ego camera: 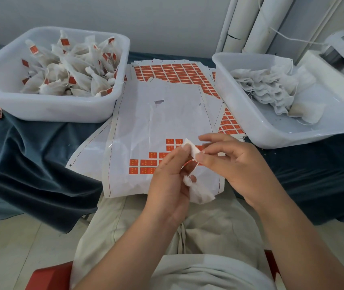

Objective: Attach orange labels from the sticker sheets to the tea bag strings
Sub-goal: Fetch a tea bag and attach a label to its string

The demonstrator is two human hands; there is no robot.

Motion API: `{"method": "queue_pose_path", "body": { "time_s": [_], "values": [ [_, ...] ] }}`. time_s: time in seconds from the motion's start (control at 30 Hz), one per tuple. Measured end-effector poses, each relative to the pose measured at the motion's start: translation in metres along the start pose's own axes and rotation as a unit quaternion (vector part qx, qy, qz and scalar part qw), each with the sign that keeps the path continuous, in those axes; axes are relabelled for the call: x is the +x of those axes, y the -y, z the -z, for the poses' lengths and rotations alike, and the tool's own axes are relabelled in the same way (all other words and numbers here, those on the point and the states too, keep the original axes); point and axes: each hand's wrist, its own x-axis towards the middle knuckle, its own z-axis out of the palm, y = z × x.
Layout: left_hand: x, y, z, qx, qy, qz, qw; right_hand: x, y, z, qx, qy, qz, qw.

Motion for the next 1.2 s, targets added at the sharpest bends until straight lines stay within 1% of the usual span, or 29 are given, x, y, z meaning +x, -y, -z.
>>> {"method": "queue_pose_path", "body": {
  "time_s": [0.1, 0.2, 0.3, 0.43, 0.53, 0.63, 0.73, 0.87, 0.93, 1.07, 1.13, 1.2],
  "values": [
    [-0.003, 0.003, 0.0, 0.025, 0.01, -0.01, 1.0, -0.001, 0.0, -0.004, -0.016, 0.022, 0.03, 0.999],
    [-0.006, 0.009, -0.002, 0.04, 0.029, -0.035, 0.998, -0.002, 0.0, -0.009, -0.049, -0.001, 0.052, 0.997],
    [-0.009, 0.014, -0.004, 0.053, 0.035, -0.039, 0.997, -0.003, 0.0, -0.013, -0.073, -0.028, 0.065, 0.995],
    [-0.011, 0.022, -0.004, 0.071, 0.007, -0.059, 0.996, -0.005, 0.0, -0.017, -0.079, -0.037, 0.059, 0.994],
    [-0.012, 0.022, -0.003, 0.061, 0.004, -0.079, 0.995, -0.006, 0.0, -0.022, -0.099, -0.033, 0.08, 0.991],
    [-0.01, 0.02, -0.002, 0.061, 0.009, -0.086, 0.994, -0.005, 0.0, -0.023, -0.057, -0.027, 0.077, 0.995],
    [-0.011, 0.02, -0.003, 0.062, 0.037, -0.089, 0.993, -0.004, -0.001, -0.024, -0.02, -0.05, 0.046, 0.997],
    [-0.014, 0.021, -0.008, 0.035, 0.069, -0.075, 0.994, -0.001, -0.002, -0.025, 0.082, -0.078, -0.005, 0.994],
    [-0.016, 0.021, -0.009, 0.025, 0.072, -0.064, 0.995, 0.001, -0.004, -0.024, 0.122, -0.073, -0.02, 0.99],
    [-0.019, 0.019, -0.01, 0.042, 0.062, -0.051, 0.996, 0.004, -0.006, -0.019, 0.191, -0.049, -0.069, 0.978],
    [-0.02, 0.018, -0.01, 0.04, 0.056, -0.053, 0.996, 0.005, -0.006, -0.017, 0.232, -0.037, -0.095, 0.967],
    [-0.019, 0.018, -0.009, 0.035, 0.053, -0.06, 0.996, 0.005, -0.007, -0.015, 0.25, -0.035, -0.116, 0.961]
  ]
}}
